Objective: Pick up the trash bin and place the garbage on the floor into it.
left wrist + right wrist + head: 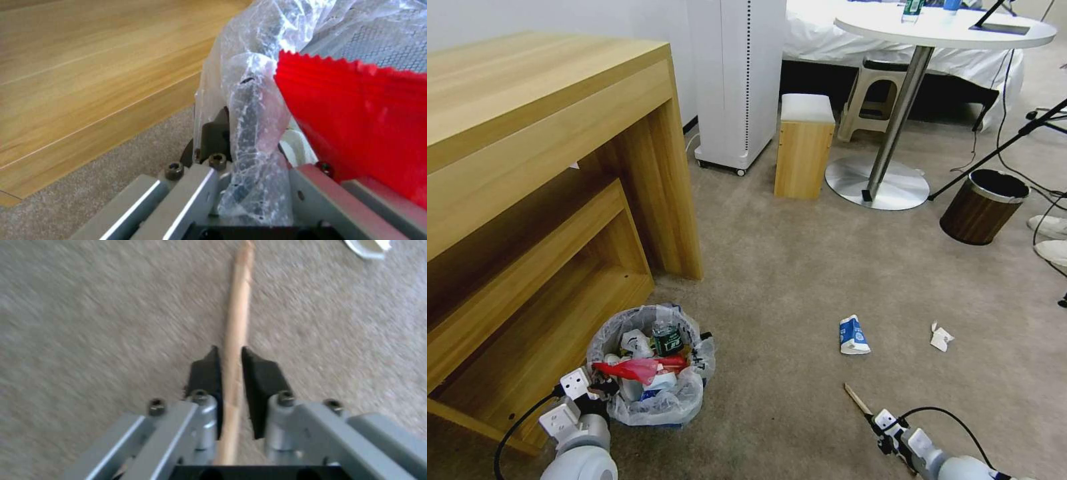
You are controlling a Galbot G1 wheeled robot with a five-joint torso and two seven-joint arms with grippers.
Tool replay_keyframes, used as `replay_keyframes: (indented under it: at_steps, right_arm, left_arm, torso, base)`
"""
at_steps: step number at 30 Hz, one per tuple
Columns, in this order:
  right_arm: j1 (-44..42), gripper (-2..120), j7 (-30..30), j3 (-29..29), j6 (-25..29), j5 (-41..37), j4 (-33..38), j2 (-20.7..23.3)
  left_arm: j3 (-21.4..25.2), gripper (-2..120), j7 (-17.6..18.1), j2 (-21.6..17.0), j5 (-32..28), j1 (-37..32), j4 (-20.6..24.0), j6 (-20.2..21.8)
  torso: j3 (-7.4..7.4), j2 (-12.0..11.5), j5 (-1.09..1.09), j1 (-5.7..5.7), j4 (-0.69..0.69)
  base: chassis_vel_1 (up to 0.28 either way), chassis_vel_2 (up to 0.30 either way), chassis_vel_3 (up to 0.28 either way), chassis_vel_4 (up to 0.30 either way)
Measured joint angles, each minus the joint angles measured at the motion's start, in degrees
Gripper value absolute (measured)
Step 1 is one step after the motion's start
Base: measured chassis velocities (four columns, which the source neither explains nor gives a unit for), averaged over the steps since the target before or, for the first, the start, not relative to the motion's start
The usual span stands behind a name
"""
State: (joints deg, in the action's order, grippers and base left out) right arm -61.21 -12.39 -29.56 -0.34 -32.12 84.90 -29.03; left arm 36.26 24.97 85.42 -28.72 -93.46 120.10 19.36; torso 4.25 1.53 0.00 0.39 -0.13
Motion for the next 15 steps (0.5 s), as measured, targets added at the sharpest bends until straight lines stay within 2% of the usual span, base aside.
replay_keyframes:
  at_steps: [10, 15]
  right_arm:
    - [-0.4, 55, 0.1, 0.5, 0.4, 0.3, -1.3, 0.1]
    - [-0.4, 55, 0.1, 0.4, 0.7, 0.4, -1.9, -0.5]
  left_arm:
    - [-0.1, 1, 0.0, 0.1, 0.1, 0.1, -0.1, 0.0]
    - [-0.1, 1, 0.0, 0.2, 0.1, -0.1, -0.1, -0.2]
  torso:
    - [0.0, 0.0, 0.0, 0.0, 0.0]
    - [0.0, 0.0, 0.0, 0.0, 0.0]
  base:
    - [0.0, 0.0, 0.0, 0.0]
    - [0.0, 0.0, 0.0, 0.0]
